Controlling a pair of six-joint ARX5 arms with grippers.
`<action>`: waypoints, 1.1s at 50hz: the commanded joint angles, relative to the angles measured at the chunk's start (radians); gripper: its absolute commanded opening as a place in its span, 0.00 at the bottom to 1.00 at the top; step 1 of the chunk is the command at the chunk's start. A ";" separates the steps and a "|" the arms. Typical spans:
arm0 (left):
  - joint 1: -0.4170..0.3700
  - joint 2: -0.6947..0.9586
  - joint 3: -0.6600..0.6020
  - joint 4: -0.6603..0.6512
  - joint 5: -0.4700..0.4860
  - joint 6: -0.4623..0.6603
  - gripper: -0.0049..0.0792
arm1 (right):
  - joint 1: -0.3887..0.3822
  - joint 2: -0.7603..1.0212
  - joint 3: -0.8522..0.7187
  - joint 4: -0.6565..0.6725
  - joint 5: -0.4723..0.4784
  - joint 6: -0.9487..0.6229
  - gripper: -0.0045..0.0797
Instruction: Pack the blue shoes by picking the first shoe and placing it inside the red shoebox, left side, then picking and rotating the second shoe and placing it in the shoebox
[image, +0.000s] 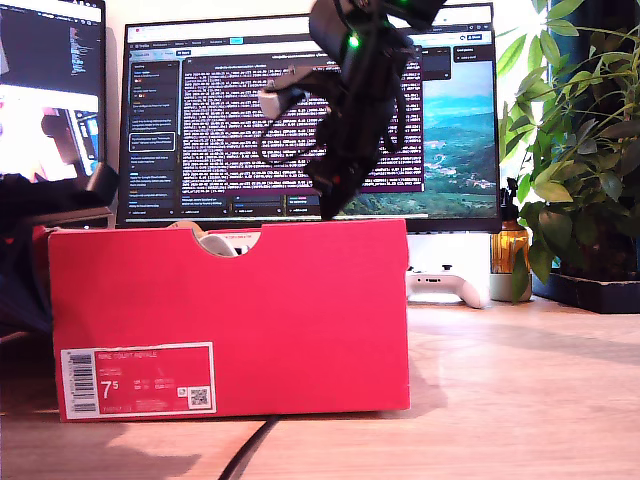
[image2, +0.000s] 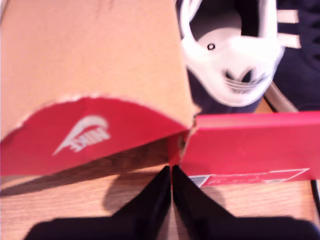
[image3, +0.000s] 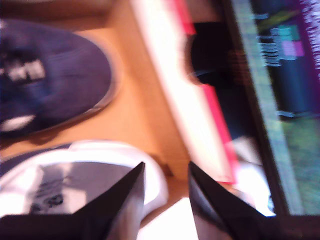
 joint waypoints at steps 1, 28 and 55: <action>0.001 0.005 -0.016 0.004 -0.002 0.004 0.04 | 0.029 -0.007 0.043 -0.002 0.017 0.023 0.34; 0.001 0.005 -0.016 0.004 -0.002 0.004 0.03 | 0.101 -0.017 0.368 -0.318 0.066 0.405 0.04; 0.001 0.005 -0.016 -0.006 0.013 0.004 0.03 | 0.058 -0.041 0.386 -0.661 0.066 0.819 0.04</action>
